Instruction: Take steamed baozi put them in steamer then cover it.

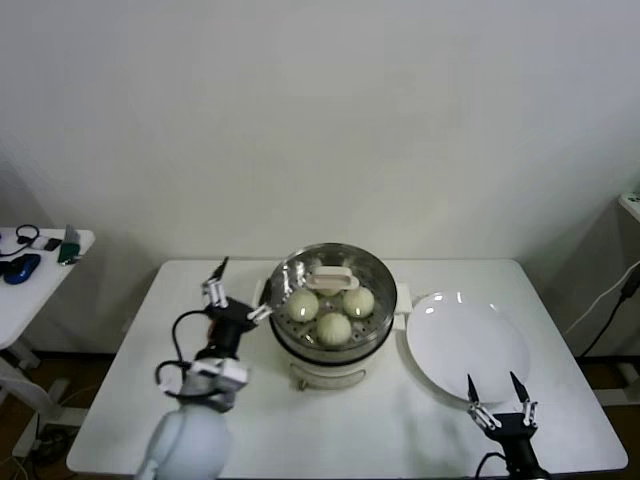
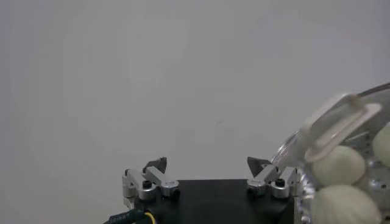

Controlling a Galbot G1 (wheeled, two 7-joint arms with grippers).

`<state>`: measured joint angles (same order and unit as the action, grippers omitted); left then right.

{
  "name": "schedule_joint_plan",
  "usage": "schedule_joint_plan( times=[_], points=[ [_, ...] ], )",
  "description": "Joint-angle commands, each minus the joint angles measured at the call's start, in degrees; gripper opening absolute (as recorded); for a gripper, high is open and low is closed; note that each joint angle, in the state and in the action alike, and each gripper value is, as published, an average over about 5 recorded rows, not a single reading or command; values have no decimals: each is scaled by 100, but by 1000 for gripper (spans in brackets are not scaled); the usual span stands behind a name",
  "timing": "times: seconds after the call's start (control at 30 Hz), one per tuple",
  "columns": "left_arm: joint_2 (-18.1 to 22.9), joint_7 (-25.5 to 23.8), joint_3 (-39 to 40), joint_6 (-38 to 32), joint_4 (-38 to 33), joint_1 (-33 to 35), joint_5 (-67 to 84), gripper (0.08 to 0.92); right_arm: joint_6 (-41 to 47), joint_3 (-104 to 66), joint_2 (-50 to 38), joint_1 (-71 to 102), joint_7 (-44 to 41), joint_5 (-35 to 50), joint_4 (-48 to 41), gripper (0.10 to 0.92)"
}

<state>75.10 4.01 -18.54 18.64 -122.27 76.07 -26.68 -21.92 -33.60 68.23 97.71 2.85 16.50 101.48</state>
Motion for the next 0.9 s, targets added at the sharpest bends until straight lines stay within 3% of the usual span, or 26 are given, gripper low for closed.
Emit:
schedule_joint_plan(
  times=[0.03,0.33,0.9],
  points=[
    [-318,410,-2097,-2224,699,1589,3711,823,-16,36,-94,-86,-73,45,-123,823],
    [-33,316,-1997,-2602,1206,1819,3971,823,23,49,-180,-150,-146,98,-202,823],
    [116,236,-1764,-2699,1300,1820,3778,823,14,13,-218,-112,-168,138,-134,823]
  ],
)
